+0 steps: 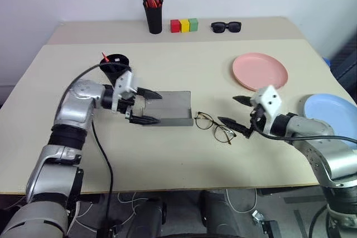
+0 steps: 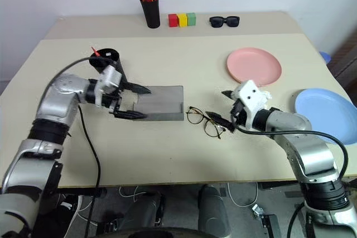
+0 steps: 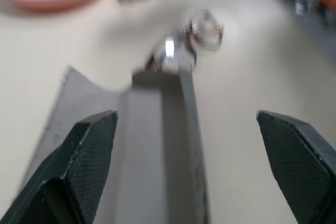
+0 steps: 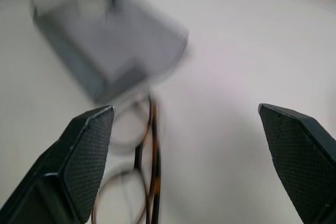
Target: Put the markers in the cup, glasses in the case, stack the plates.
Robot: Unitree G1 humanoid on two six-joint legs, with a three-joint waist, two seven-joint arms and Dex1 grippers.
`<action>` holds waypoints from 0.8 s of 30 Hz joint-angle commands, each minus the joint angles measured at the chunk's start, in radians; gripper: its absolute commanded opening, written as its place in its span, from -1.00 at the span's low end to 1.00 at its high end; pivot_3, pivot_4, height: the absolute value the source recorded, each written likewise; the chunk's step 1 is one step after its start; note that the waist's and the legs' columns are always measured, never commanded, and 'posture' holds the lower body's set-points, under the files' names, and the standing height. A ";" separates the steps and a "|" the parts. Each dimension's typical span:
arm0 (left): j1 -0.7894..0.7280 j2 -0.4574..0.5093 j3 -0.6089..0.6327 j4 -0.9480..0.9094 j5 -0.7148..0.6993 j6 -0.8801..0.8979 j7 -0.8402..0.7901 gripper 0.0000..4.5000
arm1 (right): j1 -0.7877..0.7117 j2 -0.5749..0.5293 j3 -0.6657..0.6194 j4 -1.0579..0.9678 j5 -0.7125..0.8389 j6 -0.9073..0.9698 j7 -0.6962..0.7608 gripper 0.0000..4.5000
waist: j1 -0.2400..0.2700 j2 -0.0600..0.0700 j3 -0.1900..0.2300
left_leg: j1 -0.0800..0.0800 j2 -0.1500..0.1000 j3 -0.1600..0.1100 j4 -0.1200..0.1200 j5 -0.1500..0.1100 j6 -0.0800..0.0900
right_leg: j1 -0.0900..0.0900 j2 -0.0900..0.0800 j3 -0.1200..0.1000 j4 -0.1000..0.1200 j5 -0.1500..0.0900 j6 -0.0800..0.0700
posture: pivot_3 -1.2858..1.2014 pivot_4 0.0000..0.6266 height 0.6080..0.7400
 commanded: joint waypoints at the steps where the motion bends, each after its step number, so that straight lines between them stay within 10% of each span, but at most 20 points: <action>1: 0.130 0.088 0.091 -0.215 -0.127 0.149 -0.011 0.92 | -0.048 -0.004 0.021 -0.099 0.011 0.125 -0.040 1.00 | -0.005 0.001 0.000 | 0.000 0.001 0.000 0.000 0.000 0.000 | 0.000 0.000 0.000 0.000 0.000 0.000 | 0.03 -0.52 1.00; 24: 0.490 0.236 0.400 -0.547 -0.409 0.333 0.169 0.92 | -0.442 0.028 0.239 -0.024 0.032 0.761 -0.103 1.00 | 0.003 0.001 0.001 | -0.002 0.001 0.002 -0.001 -0.001 0.002 | -0.003 -0.001 0.000 -0.002 0.000 -0.001 | 0.03 -0.52 1.00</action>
